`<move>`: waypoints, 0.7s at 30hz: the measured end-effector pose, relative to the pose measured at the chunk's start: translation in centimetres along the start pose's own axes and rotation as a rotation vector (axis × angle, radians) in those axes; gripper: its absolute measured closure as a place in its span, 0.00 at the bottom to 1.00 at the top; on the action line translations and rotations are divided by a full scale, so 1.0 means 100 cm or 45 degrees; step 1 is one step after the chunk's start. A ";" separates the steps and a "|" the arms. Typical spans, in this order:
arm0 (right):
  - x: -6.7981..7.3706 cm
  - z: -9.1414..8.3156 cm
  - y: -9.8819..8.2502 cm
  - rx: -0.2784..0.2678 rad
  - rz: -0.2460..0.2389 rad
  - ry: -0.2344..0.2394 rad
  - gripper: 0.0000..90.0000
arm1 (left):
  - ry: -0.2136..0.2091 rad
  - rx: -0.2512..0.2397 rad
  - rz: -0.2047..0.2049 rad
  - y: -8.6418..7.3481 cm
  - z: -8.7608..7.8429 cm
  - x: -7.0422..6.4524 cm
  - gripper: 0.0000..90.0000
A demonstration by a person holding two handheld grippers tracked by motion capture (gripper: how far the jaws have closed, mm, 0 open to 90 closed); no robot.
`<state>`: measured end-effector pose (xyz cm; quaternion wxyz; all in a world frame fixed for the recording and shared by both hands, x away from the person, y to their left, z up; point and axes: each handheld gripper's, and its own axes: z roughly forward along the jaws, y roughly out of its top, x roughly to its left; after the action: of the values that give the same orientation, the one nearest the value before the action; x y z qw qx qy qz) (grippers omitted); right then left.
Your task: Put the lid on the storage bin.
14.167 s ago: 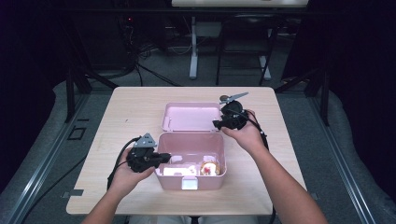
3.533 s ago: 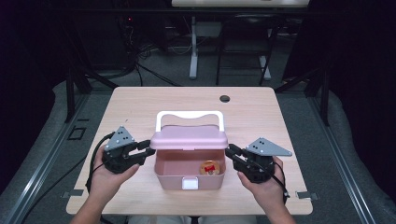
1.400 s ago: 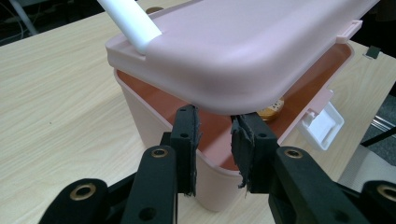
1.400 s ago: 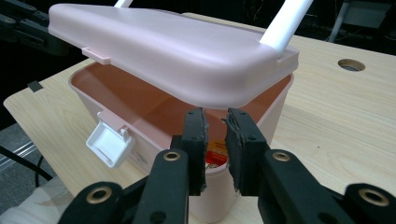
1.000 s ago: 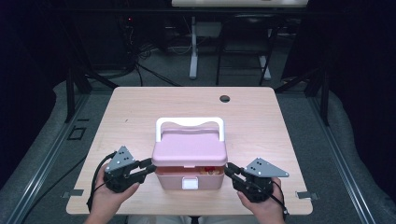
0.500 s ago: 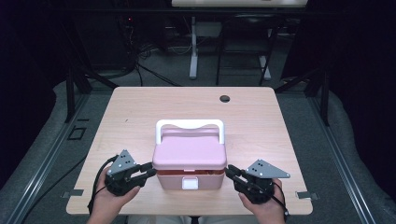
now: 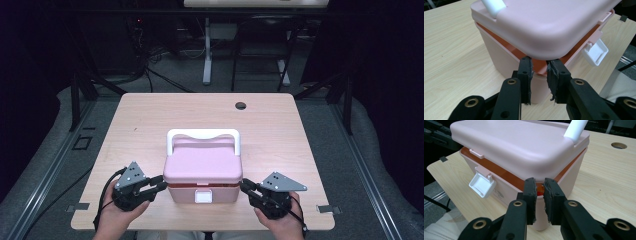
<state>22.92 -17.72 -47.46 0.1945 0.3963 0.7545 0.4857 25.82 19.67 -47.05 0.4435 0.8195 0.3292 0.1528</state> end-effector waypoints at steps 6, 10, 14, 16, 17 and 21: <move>0.000 0.001 -0.001 0.003 -0.002 0.002 0.88 | -0.002 0.007 0.001 -0.001 -0.001 0.000 0.81; 0.000 0.001 -0.002 0.005 0.002 0.004 0.88 | -0.006 0.011 -0.002 -0.001 0.000 0.000 0.81; 0.000 0.002 -0.002 0.008 0.001 0.005 0.88 | -0.014 0.019 -0.005 -0.001 -0.001 0.000 0.81; 0.000 0.002 -0.002 0.010 0.001 0.006 0.88 | -0.015 0.023 -0.004 -0.001 -0.001 0.000 0.81; 0.001 0.002 -0.002 0.011 0.002 0.006 0.88 | -0.016 0.024 -0.003 -0.001 0.000 0.000 0.81; 0.001 0.002 -0.003 0.008 -0.001 0.007 0.88 | -0.023 0.027 -0.003 -0.001 -0.002 0.002 0.82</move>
<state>22.93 -17.60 -47.78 0.1915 0.3953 0.7567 0.4843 25.79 19.93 -47.08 0.4378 0.8251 0.3279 0.1414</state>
